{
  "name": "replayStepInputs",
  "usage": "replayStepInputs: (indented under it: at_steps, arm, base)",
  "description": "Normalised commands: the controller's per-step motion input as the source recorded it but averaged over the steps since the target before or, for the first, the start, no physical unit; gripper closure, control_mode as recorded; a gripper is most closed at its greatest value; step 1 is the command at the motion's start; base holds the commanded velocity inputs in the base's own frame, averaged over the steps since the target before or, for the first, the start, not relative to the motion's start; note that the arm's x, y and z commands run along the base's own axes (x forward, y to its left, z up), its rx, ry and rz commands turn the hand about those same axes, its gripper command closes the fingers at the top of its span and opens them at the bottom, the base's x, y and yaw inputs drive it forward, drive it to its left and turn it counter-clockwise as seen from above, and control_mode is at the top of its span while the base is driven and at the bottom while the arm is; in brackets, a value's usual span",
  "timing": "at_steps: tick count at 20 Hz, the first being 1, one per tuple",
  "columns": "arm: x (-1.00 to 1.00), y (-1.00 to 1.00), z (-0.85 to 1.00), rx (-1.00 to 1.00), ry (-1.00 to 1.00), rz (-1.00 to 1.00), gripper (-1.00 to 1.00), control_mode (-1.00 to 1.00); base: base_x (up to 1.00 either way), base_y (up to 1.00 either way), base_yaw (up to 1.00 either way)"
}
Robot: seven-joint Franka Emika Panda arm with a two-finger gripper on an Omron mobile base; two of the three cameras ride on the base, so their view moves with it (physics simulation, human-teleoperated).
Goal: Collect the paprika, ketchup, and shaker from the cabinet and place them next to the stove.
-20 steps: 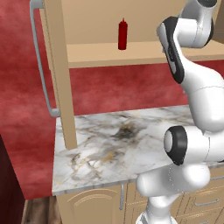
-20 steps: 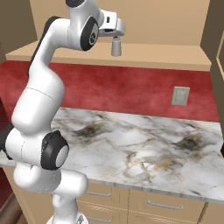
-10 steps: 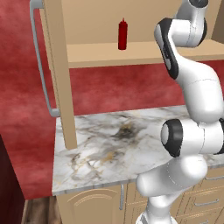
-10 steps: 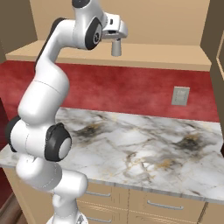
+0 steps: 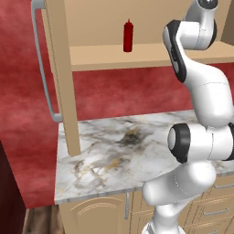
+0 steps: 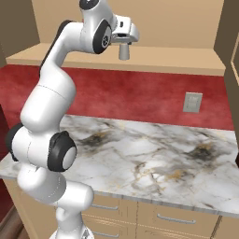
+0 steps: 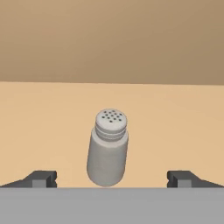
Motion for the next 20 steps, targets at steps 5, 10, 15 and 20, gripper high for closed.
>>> replayStepInputs:
  at_steps: [5,10,15,20]
  arm:
    - [0.01,0.0,0.0,0.02,0.0,0.0,-1.0,-1.0]
    - [0.15,0.0,0.0,0.04,0.0,0.0,-1.0,-1.0]
    - [0.13,-0.01,0.0,0.05,0.0,0.02,-1.0,-1.0]
    - [0.11,0.0,0.0,0.03,0.0,0.0,-1.0,-1.0]
  base:
    - [0.0,0.0,0.0]
    - [0.0,0.0,0.0]
    - [0.0,0.0,0.0]
    - [0.0,0.0,0.0]
